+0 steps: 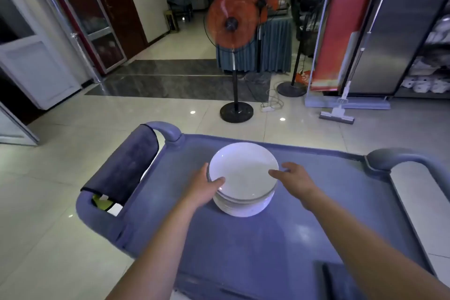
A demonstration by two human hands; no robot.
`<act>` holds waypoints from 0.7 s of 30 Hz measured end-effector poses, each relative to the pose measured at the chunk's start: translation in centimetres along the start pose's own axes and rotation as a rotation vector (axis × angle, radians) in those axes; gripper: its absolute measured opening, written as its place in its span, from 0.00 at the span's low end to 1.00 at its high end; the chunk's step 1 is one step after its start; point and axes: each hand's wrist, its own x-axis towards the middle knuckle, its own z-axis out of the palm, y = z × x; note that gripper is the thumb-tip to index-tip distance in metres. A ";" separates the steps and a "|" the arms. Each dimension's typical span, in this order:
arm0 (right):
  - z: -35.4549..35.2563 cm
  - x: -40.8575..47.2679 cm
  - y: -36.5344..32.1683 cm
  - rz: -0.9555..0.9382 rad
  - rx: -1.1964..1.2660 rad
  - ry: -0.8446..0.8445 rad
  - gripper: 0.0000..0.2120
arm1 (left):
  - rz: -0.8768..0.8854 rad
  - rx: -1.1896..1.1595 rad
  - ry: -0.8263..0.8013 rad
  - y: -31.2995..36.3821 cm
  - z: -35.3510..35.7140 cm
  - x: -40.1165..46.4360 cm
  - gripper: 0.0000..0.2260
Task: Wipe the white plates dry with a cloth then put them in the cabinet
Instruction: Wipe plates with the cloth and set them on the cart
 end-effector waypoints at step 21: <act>3.7 1.1 -3.0 0.319 0.365 0.380 0.13 | -0.042 -0.655 -0.131 -5.7 -1.0 6.3 0.24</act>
